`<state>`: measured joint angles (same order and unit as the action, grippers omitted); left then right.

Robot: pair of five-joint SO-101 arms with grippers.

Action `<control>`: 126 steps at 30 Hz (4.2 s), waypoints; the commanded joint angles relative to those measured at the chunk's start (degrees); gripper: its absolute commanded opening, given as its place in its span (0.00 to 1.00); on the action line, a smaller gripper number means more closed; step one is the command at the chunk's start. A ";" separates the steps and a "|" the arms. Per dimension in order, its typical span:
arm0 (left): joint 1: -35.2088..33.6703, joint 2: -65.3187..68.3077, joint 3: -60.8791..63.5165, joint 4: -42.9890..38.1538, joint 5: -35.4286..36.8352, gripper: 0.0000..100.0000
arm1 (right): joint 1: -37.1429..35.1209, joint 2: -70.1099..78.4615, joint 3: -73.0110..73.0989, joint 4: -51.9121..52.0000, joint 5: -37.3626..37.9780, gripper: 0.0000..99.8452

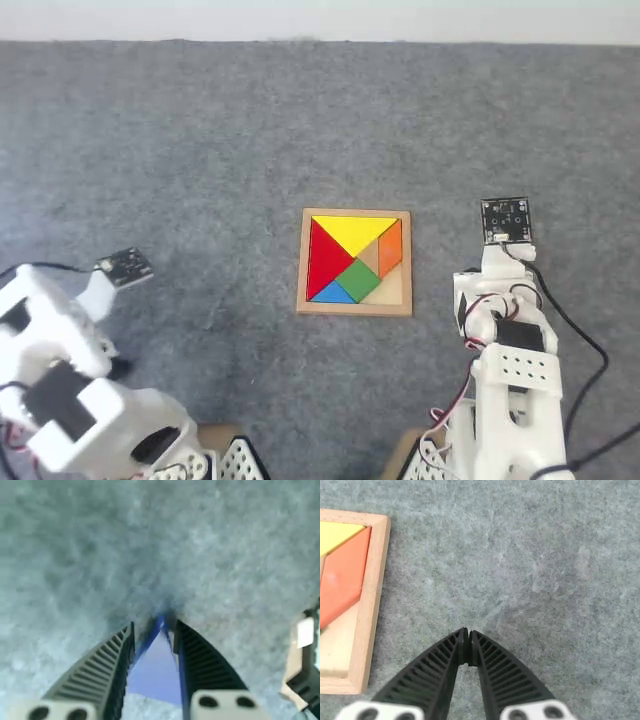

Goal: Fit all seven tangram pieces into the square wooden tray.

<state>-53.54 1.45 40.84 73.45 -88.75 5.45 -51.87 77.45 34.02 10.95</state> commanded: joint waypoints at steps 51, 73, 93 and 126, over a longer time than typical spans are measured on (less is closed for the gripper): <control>-19.60 -33.32 33.10 -29.10 -2.55 0.15 | -0.22 0.57 -3.43 -0.92 0.53 0.01; 37.71 -33.41 18.07 -19.34 42.99 0.15 | -0.31 0.57 -3.43 -1.19 0.53 0.01; 24.18 -32.79 18.07 -7.47 46.51 0.23 | -0.31 0.31 -3.43 -0.75 1.67 0.01; 16.62 8.09 -7.78 -18.99 25.23 0.23 | -0.22 0.66 -3.43 -1.19 1.85 0.01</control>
<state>-36.66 4.00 38.11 55.69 -62.73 5.45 -51.87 77.45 34.02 12.09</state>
